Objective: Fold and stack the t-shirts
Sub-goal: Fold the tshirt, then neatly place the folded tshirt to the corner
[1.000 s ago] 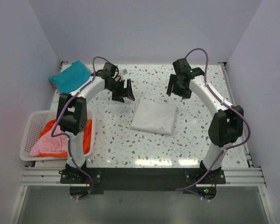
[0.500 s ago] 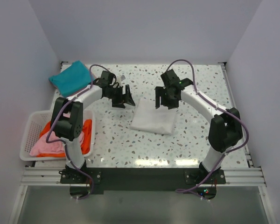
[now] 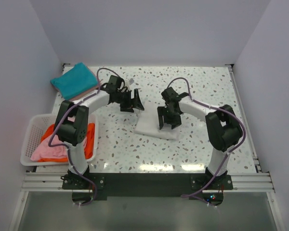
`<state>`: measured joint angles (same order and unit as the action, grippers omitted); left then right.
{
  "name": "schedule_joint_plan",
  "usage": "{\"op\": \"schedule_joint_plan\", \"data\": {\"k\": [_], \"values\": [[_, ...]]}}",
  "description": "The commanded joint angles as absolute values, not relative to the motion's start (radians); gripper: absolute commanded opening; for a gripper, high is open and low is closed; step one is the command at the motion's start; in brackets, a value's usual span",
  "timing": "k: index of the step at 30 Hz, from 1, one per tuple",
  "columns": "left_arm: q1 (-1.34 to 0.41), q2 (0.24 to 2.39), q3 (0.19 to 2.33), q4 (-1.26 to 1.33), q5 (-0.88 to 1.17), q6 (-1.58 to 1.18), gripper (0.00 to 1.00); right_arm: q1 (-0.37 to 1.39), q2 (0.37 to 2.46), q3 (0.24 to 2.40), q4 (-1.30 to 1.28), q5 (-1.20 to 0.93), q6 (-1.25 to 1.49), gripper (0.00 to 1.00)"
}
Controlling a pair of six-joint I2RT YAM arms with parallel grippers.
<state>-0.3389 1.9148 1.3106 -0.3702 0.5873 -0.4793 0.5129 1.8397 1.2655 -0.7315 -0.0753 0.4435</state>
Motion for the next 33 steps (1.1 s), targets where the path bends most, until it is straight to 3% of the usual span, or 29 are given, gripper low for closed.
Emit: {"op": "schedule_joint_plan", "data": {"k": [1, 25, 30, 33], "values": [[-0.341, 1.928, 1.307, -0.298, 0.566, -0.491, 0.83, 0.538, 1.870, 1.252, -0.680, -0.104, 0.414, 0.70], [-0.419, 2.069, 1.284, -0.115, 0.474, -0.561, 0.86, 0.563, 1.862, 1.233, -0.672, -0.094, 0.394, 0.69], [-0.433, 2.089, 1.282, -0.109, 0.471, -0.575, 0.83, 0.563, 1.848, 1.226, -0.666, -0.094, 0.397, 0.69], [-0.436, 2.103, 1.287, -0.109, 0.469, -0.584, 0.75, 0.563, 1.838, 1.220, -0.663, -0.092, 0.396, 0.69]]}}
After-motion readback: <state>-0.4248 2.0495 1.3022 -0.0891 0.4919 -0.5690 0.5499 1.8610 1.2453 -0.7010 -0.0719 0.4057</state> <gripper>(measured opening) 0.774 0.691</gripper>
